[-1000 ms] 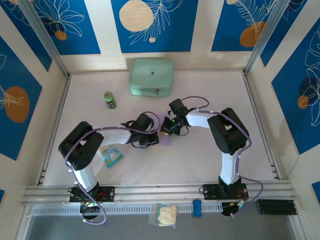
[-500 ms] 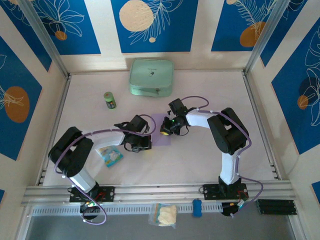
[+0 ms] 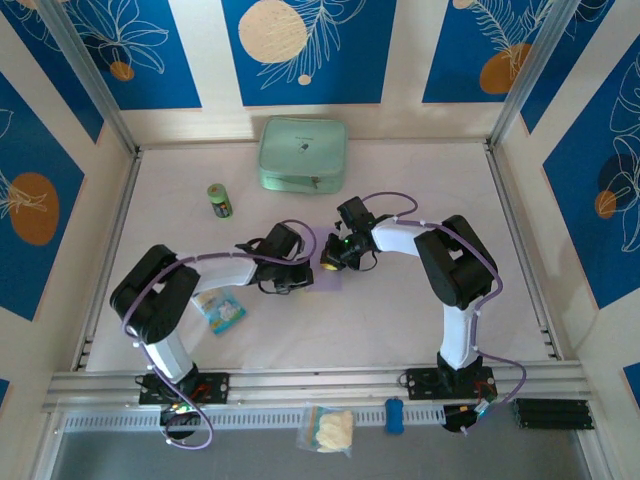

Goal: Fold a paper plane with a square sheet of paper (pick it up from the middle)
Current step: Fold the triangle a second time at the center of the table.

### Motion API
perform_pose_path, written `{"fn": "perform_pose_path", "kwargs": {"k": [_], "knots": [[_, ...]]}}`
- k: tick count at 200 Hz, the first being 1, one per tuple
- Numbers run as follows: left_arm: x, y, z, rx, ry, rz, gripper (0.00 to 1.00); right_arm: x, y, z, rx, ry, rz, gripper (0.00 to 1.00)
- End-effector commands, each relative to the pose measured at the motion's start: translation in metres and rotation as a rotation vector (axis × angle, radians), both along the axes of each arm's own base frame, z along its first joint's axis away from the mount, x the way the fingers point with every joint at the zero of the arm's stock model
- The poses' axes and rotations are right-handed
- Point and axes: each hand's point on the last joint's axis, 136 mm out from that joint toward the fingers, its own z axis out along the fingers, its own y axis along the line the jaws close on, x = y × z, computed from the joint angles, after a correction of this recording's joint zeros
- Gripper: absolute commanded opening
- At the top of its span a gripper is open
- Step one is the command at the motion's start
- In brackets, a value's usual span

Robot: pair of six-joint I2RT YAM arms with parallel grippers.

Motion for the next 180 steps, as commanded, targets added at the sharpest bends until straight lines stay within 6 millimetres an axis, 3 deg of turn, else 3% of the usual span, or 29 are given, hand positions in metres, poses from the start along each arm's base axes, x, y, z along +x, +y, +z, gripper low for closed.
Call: {"fn": "perform_pose_path", "kwargs": {"k": [1,33,68,94,138,180], "knots": [[0.003,0.005,-0.007,0.027,0.023,0.027,0.01,-0.038,-0.048,-0.064,-0.256,0.165,-0.025,0.0],[-0.006,0.017,-0.021,0.08,0.055,0.041,0.0,-0.025,-0.036,-0.047,-0.193,0.105,-0.01,0.0],[-0.011,0.02,-0.027,0.082,0.072,0.047,0.0,-0.003,-0.01,0.001,-0.054,-0.035,0.035,0.0],[-0.011,0.018,-0.028,0.063,0.077,0.052,0.0,-0.006,0.001,0.024,0.008,-0.08,0.063,0.0],[-0.012,0.015,-0.028,0.047,0.08,0.05,0.0,-0.031,0.011,0.018,0.017,-0.034,0.09,0.0],[-0.012,0.016,-0.029,0.047,0.08,0.05,0.0,-0.038,0.014,0.004,0.002,0.004,0.099,0.0]]}}
